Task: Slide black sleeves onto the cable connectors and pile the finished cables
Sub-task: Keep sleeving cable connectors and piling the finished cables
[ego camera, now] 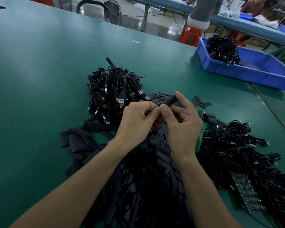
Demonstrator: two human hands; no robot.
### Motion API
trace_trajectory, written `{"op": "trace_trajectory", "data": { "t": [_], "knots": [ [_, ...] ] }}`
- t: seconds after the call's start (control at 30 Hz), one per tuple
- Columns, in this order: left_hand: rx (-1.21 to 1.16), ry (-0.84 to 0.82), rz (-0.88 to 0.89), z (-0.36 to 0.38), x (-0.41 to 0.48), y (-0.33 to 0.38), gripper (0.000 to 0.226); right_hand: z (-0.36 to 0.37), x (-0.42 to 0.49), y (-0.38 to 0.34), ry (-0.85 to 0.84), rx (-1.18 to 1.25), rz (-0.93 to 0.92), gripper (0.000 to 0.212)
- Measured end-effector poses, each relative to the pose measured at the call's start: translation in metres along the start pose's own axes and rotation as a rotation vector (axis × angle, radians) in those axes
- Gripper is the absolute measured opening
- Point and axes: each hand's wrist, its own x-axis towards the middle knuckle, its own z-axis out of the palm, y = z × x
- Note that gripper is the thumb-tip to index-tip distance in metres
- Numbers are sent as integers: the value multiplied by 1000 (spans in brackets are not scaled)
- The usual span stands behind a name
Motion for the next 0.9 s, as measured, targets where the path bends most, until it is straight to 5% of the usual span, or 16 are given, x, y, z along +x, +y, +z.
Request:
{"op": "trace_trajectory", "data": {
  "t": [0.47,0.7,0.9],
  "knots": [
    [59,33,106,1,0,7,9,3,12,-12,27,98,40,30],
    [407,-259,-56,-12,2,3,24,-11,29,-30,126,285,105,24],
    [313,-16,42,-18,15,26,36,-40,43,-25,129,76,123,27]
  ]
}}
